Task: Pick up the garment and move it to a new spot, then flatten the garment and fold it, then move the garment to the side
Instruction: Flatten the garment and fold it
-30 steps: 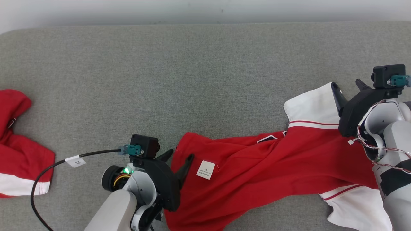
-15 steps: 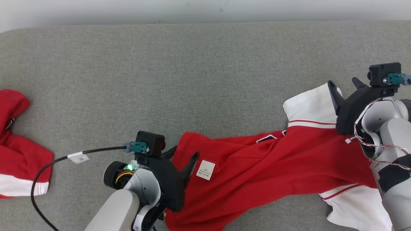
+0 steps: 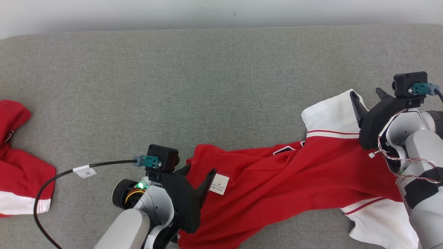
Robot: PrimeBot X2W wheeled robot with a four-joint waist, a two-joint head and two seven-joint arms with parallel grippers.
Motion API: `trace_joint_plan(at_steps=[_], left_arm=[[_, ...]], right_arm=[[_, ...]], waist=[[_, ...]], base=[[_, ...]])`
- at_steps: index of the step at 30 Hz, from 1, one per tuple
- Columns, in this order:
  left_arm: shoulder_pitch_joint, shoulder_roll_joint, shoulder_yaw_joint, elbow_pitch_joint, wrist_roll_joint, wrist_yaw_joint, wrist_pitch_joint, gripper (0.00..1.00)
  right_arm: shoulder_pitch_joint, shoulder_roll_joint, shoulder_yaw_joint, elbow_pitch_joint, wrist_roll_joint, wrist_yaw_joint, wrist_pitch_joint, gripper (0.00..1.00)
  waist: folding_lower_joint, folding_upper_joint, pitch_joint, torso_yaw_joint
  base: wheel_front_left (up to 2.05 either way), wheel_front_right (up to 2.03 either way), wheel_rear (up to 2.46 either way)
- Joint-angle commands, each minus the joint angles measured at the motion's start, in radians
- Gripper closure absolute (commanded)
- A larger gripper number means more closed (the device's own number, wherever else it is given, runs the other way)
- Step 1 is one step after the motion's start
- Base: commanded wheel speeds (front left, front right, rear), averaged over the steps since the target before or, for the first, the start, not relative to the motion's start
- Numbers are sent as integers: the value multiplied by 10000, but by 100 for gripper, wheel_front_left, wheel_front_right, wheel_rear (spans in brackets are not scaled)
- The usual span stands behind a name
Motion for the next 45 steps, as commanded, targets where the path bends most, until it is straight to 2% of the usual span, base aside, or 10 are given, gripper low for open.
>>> trace_joint_plan(at_steps=[1,5,8,9,11,12,14,25,34,45], left_arm=[[-100,-26,2,106,-20,36,-70,0],[-174,-68,11,256,-67,17,-96,10],[-236,-44,1,395,-27,48,-153,27],[-245,-37,-3,427,-26,45,-167,45],[-272,-25,-1,463,-16,30,-211,64],[-284,-22,7,486,-10,24,-268,81],[-287,-12,7,560,8,23,-323,100],[-322,-109,-67,526,8,14,-606,100],[-140,-204,-296,10,-105,-72,-548,100],[-278,-303,-455,-380,-193,-92,-586,100]], right_arm=[[-127,-32,69,44,68,-26,-82,0],[-128,-89,122,104,136,-26,-113,0],[-112,-122,174,150,170,-26,-134,0],[-114,-134,190,169,193,-26,-151,0],[-116,-173,222,204,236,-27,-180,0],[-114,-186,231,223,243,-27,-194,0],[-112,-197,245,258,234,-27,-207,0],[-439,-329,132,609,398,-27,-5,0],[-1206,-615,64,1775,310,-27,1003,0],[-1257,-1094,1297,2173,1294,-27,2503,0]], waist=[[0,0,3,-51],[0,0,-16,-102],[0,0,-46,-138],[0,0,-53,-146],[0,0,-66,-153],[0,0,-72,-154],[0,0,-78,-155],[0,0,130,77],[0,0,516,570],[0,0,858,891]], base=[[0,0,0],[0,0,0],[0,0,0],[0,0,0],[0,0,0],[0,0,0],[0,0,0],[0,0,0],[0,0,0],[0,0,0]])
